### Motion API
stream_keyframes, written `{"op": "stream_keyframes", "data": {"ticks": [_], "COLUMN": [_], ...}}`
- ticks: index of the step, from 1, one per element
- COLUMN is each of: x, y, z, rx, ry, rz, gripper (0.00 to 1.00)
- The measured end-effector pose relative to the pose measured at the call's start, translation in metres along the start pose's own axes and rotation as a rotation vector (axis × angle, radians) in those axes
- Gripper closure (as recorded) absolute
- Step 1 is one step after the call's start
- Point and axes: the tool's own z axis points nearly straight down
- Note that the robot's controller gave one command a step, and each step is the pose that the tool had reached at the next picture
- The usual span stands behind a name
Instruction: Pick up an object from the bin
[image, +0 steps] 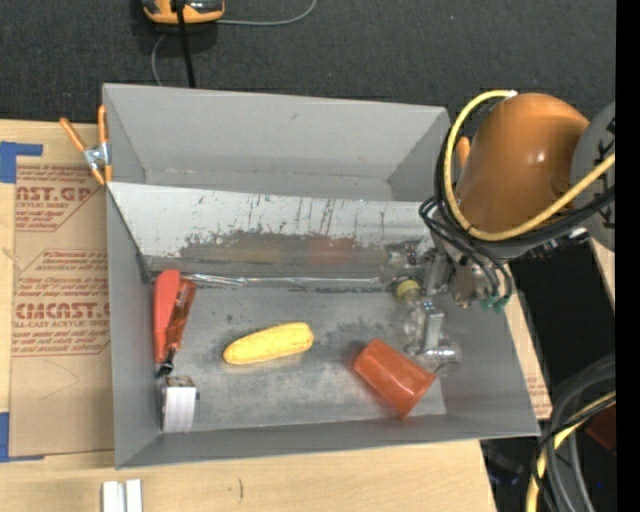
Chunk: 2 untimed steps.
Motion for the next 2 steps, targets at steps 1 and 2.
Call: {"op": "stream_keyframes", "data": {"ticks": [1, 2], "x": [0.017, 0.029], "y": [0.024, 0.013], "z": [0.007, 0.051], "rx": [0.001, -0.001], "ry": [-0.019, -0.003], "rz": [-0.135, -0.027], "gripper": [0.0, 0.0]}}
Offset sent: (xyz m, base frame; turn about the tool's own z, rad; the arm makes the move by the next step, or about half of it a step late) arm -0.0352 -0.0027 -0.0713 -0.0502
